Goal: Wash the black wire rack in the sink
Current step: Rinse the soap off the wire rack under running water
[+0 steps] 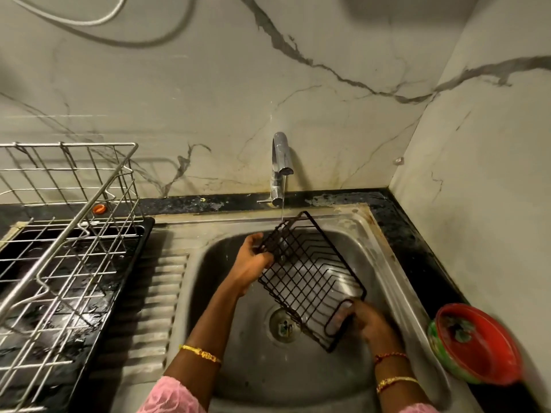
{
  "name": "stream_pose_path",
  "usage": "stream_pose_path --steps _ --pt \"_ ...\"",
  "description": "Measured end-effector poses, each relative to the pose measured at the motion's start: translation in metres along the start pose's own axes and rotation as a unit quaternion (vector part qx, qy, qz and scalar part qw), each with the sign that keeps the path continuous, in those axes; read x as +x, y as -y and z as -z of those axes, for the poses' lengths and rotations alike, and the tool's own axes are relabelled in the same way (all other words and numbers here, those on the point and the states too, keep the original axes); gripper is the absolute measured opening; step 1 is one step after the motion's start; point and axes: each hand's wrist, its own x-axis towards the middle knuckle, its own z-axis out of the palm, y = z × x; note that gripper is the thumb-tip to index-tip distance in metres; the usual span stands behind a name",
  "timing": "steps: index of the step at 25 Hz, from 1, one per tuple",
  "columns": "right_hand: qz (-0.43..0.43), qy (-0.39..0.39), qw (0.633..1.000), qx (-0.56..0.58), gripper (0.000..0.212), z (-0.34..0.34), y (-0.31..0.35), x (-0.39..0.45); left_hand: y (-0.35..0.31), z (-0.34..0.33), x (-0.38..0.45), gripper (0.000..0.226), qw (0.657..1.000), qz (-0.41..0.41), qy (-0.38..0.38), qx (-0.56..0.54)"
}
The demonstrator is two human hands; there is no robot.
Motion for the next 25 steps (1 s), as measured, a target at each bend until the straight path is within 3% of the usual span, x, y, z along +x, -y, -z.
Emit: stream_pose_path --steps 4,7,10,12,18,23,25 --pt "-0.058 0.095 0.994 0.007 0.008 -0.027 -0.018 -0.019 -0.033 -0.01 0.006 0.076 0.992 -0.038 0.025 0.12" --pt "-0.076 0.088 0.993 -0.021 0.014 -0.046 -0.01 -0.037 -0.045 -0.012 0.013 0.088 0.974 -0.05 0.003 0.22" --pt "-0.041 0.058 0.997 -0.032 0.031 -0.055 0.006 -0.042 -0.05 -0.011 0.021 0.095 0.96 -0.063 -0.017 0.271" --pt "-0.002 0.06 0.998 -0.024 0.022 -0.063 0.019 -0.044 -0.053 -0.005 0.027 0.09 0.954 -0.06 -0.038 0.291" --pt "0.059 0.104 0.992 -0.029 0.011 -0.094 0.067 -0.05 -0.06 0.01 0.024 0.065 0.967 -0.079 -0.052 0.238" --pt "0.089 0.038 0.995 -0.038 0.017 -0.099 0.081 -0.034 -0.057 0.033 0.016 0.054 0.987 -0.063 -0.084 0.124" --pt "0.094 0.008 0.994 -0.049 0.007 -0.093 0.073 -0.031 -0.053 0.042 0.012 0.051 0.989 -0.065 -0.1 0.091"
